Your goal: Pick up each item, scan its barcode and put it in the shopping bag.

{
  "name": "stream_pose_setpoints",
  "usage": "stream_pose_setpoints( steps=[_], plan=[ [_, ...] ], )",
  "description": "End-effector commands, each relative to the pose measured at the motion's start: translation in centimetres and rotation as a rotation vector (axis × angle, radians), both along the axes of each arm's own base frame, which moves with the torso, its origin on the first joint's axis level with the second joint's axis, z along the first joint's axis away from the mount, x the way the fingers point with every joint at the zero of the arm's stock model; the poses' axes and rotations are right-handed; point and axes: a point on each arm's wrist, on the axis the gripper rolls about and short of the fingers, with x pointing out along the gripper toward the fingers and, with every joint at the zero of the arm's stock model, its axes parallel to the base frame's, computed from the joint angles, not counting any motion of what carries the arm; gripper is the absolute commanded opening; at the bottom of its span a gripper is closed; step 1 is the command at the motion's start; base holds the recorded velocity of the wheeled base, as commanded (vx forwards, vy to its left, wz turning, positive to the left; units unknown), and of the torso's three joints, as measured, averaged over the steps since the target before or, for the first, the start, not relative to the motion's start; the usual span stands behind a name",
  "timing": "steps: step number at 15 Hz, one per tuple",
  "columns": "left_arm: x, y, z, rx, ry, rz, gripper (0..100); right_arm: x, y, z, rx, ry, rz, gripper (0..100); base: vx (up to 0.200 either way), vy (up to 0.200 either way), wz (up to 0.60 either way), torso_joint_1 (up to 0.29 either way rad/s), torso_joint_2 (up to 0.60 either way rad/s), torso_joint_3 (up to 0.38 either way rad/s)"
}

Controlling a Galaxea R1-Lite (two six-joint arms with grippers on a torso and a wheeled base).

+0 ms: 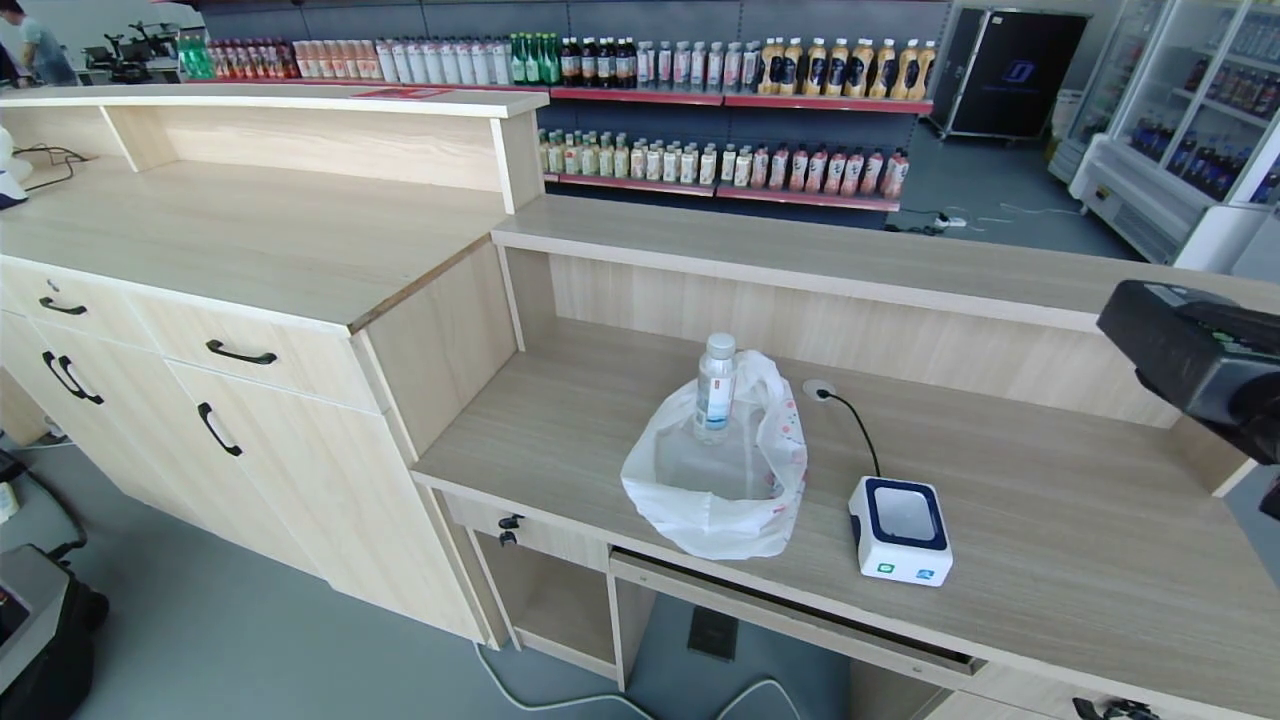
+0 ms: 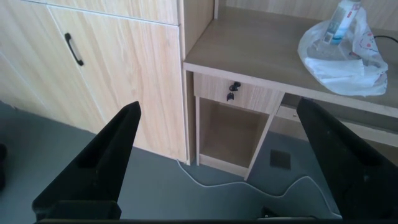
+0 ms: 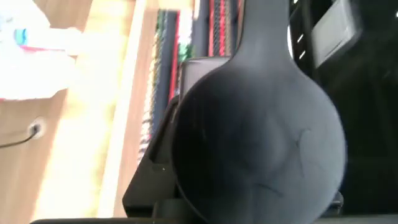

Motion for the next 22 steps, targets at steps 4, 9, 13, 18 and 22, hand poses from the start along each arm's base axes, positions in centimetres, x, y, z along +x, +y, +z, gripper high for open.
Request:
stream_pose_setpoints(
  steps=[4, 9, 13, 18, 22],
  plan=[
    [0.0, 0.0, 0.0, 0.000, 0.002, 0.000, 100, -2.4, -3.4, -1.0, 0.520, 0.177, -0.429, 0, 0.000, 0.000, 0.00, 0.000, 0.00, 0.000],
    [0.0, 0.0, 0.0, -0.001, 0.002, 0.000, 100, -1.0, -4.4, -1.9, 0.735, 0.258, -0.437, 0, 0.000, 0.000, 0.24, 0.001, 0.00, 0.002],
    [0.0, 0.0, 0.0, 0.000, 0.002, 0.000, 100, -0.1, -4.3, -2.1, 0.953, 0.281, -0.504, 0, 0.000, 0.000, 0.60, 0.004, 0.00, 0.001],
    [0.0, 0.0, 0.0, 0.000, 0.002, 0.000, 100, 3.9, -5.9, -6.0, 1.558, 0.637, -0.653, 0, 0.000, 0.000, 0.12, 0.000, 0.00, 0.000],
    [0.0, 0.0, 0.0, 0.000, 0.002, 0.000, 100, 5.5, -8.0, -8.4, 1.805, 0.845, -0.791, 0, 0.000, 0.000, 0.00, 0.000, 0.00, 0.000]
  ],
)
